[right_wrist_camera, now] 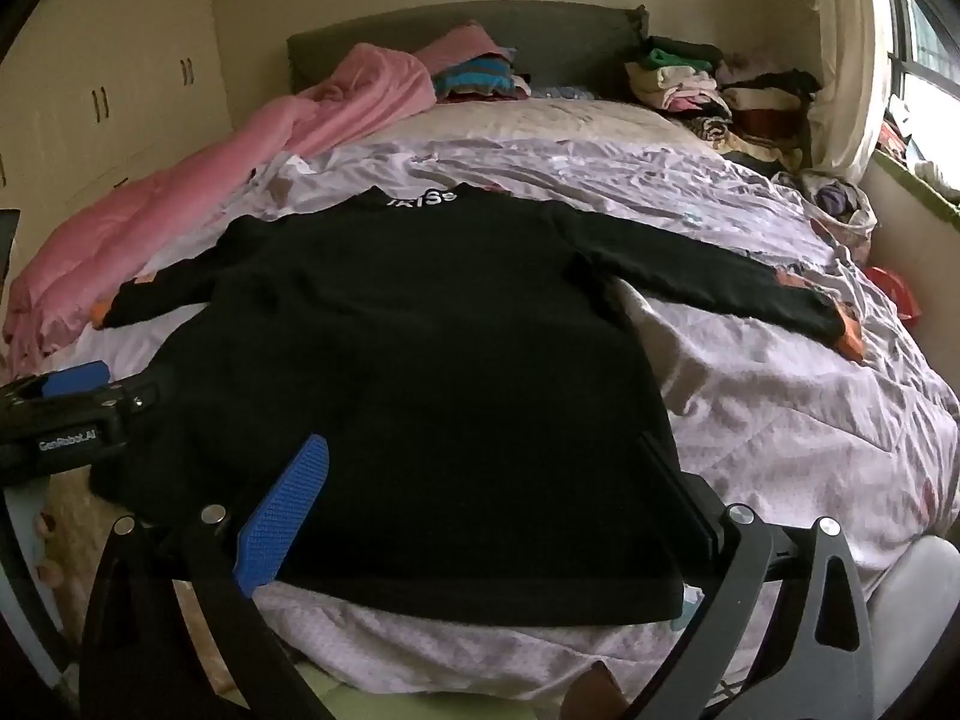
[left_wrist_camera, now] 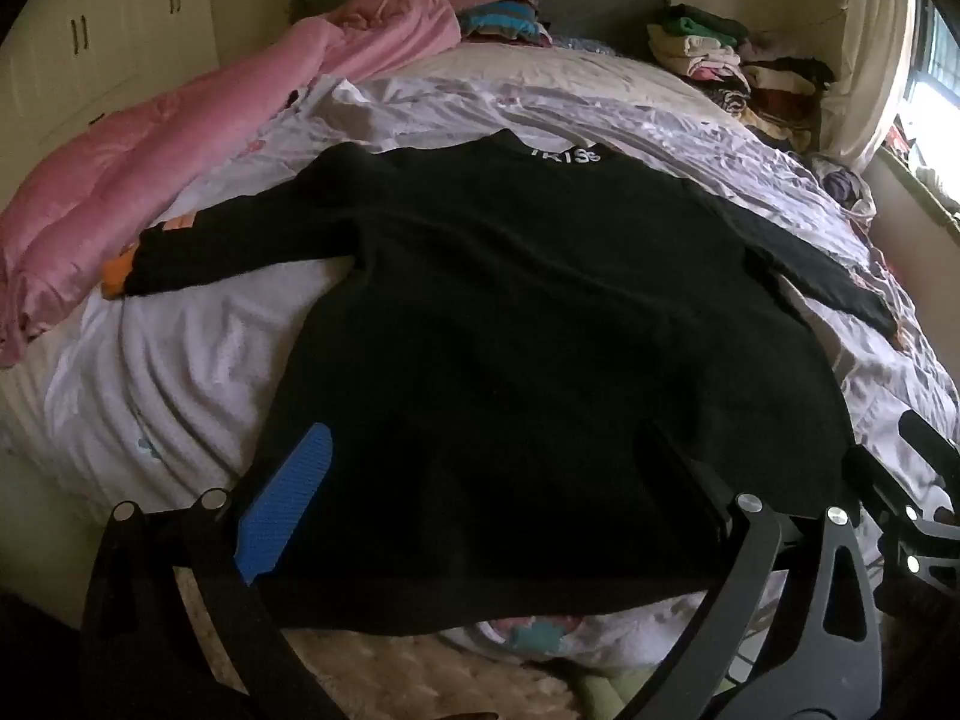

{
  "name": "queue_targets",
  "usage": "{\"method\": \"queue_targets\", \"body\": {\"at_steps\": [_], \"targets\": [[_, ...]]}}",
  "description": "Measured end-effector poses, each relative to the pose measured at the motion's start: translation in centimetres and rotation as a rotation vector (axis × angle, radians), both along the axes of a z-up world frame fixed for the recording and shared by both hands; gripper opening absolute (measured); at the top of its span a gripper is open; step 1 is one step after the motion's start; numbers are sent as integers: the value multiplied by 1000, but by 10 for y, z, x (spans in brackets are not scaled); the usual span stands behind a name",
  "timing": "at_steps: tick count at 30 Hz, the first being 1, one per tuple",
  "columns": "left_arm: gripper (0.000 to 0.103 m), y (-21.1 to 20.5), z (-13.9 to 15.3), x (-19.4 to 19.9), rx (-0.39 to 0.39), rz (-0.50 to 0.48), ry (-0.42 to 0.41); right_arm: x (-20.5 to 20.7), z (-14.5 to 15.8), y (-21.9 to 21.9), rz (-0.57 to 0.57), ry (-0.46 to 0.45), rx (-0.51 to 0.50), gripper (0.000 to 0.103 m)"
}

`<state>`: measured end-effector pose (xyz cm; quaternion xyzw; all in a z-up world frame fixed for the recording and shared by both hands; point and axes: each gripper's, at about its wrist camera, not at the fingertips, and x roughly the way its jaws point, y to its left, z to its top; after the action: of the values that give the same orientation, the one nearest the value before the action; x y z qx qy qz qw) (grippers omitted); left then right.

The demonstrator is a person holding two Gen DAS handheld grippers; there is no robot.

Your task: Fold small clothes

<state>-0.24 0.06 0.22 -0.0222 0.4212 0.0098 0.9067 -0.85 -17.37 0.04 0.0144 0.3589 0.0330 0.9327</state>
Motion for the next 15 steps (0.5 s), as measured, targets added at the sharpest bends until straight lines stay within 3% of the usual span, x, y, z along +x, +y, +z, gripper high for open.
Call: {"method": "queue_targets", "body": {"at_steps": [15], "targets": [[94,1,1,-1,-3,-2,-1,-1,4,5,7,-4,-9,99]]}}
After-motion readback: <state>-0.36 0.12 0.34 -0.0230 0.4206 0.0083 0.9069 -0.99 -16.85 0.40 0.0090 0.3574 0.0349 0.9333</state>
